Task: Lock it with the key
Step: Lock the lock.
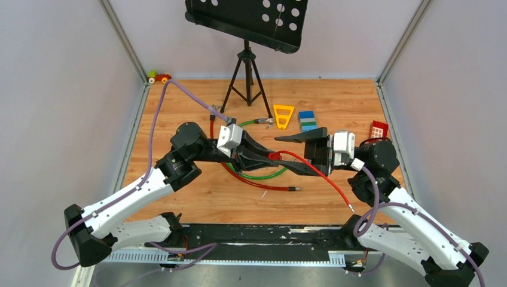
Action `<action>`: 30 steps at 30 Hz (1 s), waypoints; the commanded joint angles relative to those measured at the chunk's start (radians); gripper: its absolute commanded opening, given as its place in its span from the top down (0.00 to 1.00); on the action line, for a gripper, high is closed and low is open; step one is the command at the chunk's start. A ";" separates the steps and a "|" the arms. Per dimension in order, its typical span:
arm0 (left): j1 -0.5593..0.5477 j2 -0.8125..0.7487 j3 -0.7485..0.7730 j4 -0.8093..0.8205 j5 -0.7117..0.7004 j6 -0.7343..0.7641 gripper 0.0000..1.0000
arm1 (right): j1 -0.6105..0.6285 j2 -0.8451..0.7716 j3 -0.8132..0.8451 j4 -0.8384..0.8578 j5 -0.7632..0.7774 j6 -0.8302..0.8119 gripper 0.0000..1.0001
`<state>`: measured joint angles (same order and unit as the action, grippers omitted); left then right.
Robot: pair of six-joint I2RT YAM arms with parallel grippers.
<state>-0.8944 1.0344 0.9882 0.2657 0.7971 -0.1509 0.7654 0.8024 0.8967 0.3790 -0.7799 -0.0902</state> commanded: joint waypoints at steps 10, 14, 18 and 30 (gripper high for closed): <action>0.000 -0.181 0.010 -0.148 -0.433 0.149 1.00 | 0.004 -0.183 0.006 -0.366 0.112 -0.202 0.32; 0.002 -0.214 0.037 -0.273 -0.532 0.237 1.00 | 0.005 -0.247 0.026 -0.487 0.225 -0.209 0.31; 0.002 -0.216 0.079 -0.403 -0.594 0.295 1.00 | 0.004 -0.279 0.087 -0.663 0.316 -0.221 0.31; 0.002 -0.272 0.089 -0.550 -0.689 0.439 1.00 | 0.004 -0.203 0.335 -0.999 0.542 -0.140 0.34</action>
<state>-0.8940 0.7738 1.0229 -0.2409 0.1165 0.2020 0.7654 0.5354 1.1267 -0.4900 -0.3649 -0.2829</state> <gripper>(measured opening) 0.252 0.665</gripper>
